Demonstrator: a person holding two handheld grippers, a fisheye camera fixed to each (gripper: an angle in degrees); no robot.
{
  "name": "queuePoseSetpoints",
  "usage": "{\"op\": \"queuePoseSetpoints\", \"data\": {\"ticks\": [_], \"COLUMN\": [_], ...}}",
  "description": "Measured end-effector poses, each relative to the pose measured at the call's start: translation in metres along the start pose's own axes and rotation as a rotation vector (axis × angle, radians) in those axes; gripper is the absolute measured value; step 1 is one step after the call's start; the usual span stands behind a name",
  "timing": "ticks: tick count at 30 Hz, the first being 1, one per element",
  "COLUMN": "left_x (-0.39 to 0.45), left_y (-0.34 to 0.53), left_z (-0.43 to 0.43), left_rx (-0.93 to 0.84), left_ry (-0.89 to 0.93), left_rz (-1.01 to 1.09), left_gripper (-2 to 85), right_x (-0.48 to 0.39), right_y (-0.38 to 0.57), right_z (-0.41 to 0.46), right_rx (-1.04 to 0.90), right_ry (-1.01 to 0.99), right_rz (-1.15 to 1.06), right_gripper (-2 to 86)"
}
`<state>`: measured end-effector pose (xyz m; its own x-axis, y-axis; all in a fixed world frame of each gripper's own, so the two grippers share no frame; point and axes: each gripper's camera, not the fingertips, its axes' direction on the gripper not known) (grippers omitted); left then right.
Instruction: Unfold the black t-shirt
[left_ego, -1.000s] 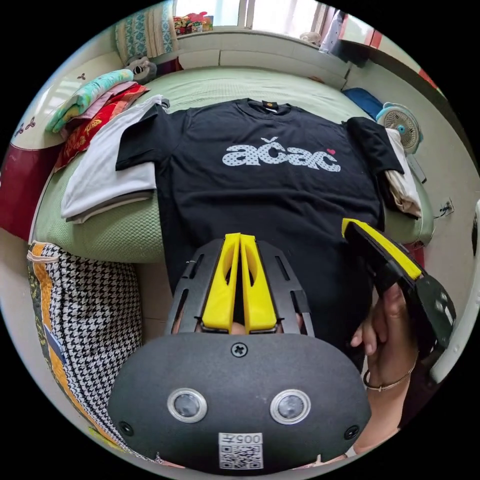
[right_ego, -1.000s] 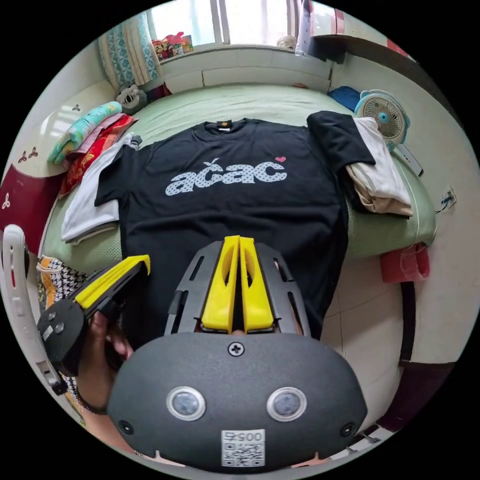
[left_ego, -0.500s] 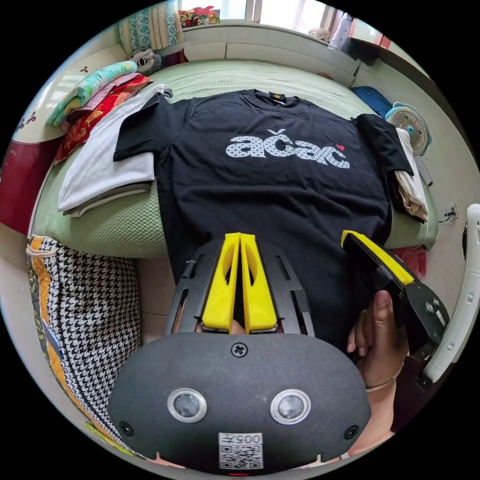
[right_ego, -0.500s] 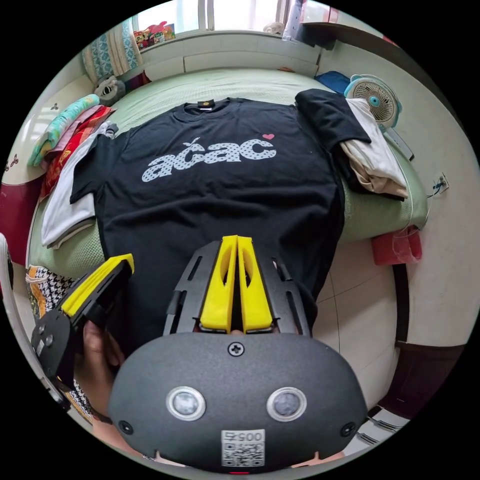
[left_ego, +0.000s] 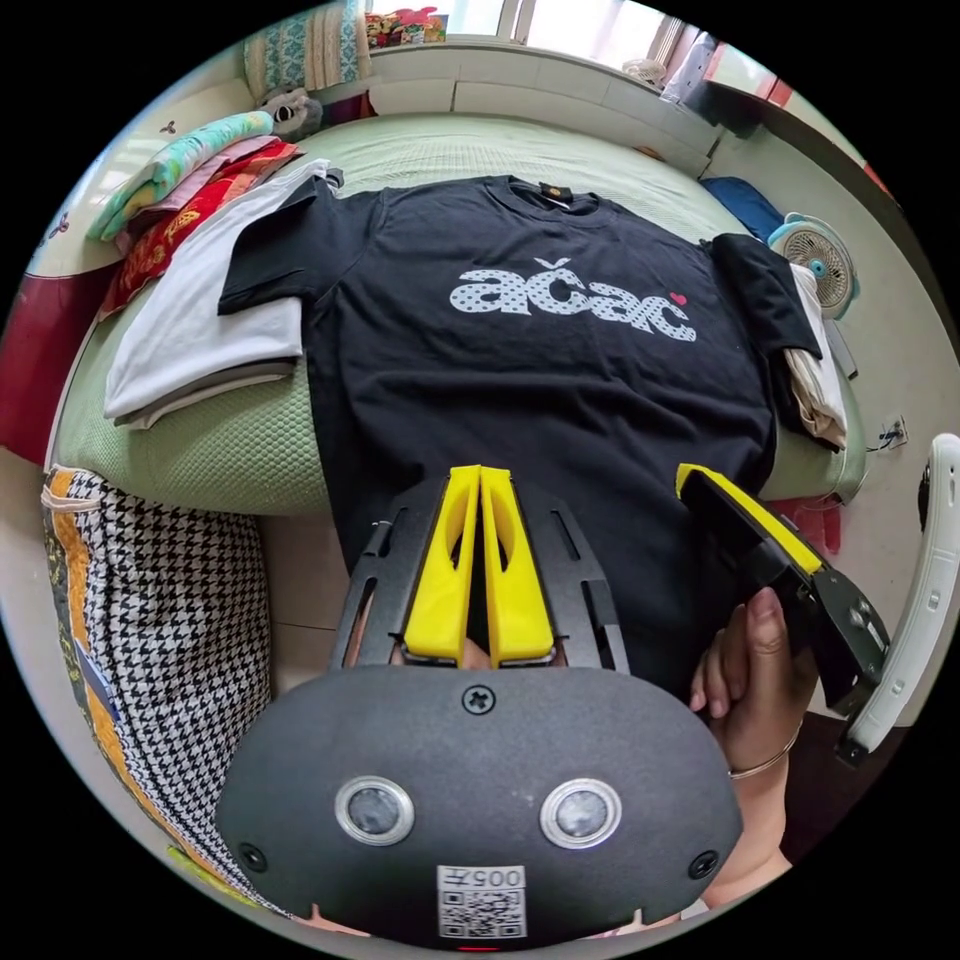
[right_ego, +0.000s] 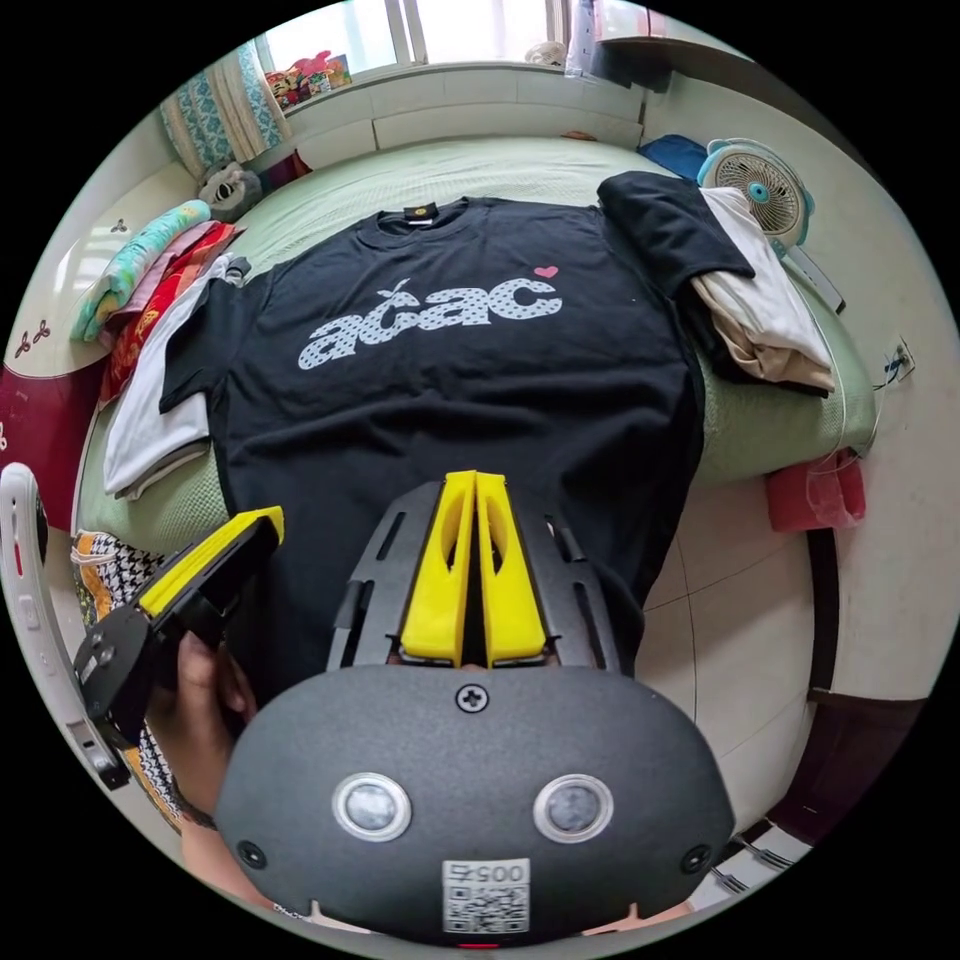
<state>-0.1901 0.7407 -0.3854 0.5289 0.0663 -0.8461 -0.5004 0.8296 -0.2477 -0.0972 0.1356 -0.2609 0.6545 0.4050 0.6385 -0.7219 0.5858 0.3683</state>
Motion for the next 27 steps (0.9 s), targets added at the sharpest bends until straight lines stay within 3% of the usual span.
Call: {"op": "queuePoseSetpoints", "data": {"ticks": [27], "left_x": [0.026], "left_y": [0.013], "left_z": [0.029], "left_rx": [-0.009], "left_ry": [-0.045], "left_rz": [0.014], "left_gripper": [-0.6], "right_x": [0.001], "right_y": [0.003], "right_z": [0.005], "right_rx": [-0.007], "right_ry": [-0.033], "right_rz": [0.006], "right_gripper": [-1.1]}}
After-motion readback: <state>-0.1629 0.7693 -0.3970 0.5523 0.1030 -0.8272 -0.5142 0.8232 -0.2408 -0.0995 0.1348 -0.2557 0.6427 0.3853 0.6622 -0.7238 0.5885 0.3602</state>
